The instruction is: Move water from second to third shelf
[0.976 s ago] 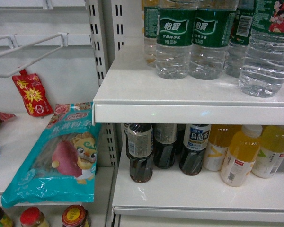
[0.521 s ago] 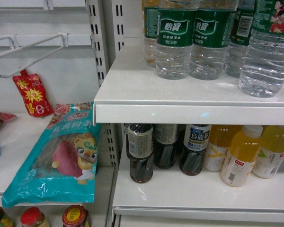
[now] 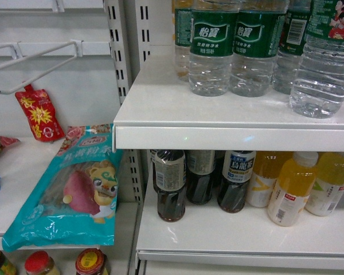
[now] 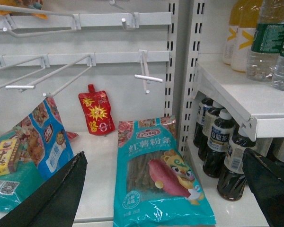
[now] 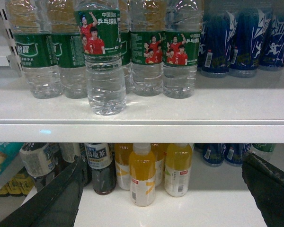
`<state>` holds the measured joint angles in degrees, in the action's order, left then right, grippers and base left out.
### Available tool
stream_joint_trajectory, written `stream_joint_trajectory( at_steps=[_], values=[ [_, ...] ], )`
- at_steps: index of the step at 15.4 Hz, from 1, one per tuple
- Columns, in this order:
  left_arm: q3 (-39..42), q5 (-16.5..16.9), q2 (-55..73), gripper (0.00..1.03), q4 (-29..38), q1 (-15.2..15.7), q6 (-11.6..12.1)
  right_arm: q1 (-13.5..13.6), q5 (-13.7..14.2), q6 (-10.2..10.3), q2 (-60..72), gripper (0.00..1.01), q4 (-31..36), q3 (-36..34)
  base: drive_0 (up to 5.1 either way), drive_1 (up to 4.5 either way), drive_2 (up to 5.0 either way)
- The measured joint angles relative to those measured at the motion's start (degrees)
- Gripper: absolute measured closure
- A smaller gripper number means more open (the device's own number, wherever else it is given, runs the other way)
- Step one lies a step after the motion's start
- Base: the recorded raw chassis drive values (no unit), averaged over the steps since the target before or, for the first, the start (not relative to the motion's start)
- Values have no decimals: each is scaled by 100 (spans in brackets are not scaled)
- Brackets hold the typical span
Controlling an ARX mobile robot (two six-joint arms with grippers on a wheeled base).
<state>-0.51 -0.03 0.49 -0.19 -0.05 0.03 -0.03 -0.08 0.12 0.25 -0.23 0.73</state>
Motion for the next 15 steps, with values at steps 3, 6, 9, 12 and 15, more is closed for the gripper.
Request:
stream_joint_trajectory(
  at_steps=[3,6,9,12,15],
  values=[
    [0,0,0,5,0,0,0,0,0,2,0,3,2,0,0,0,0],
    [0,0,0,5,13,0,0,0,0,0,0,3,24,0,0,0,0],
    [0,2,0,5,4,0,0,0,9,0,0,3,7,0,0,0,0],
    [0,2,0,5,-2,0,0,0,9,-4,2,3,9,0,0,0,0],
    [0,7,0,5,2,0,0,0,11,-4,2,3,7,0,0,0,0]
  ],
)
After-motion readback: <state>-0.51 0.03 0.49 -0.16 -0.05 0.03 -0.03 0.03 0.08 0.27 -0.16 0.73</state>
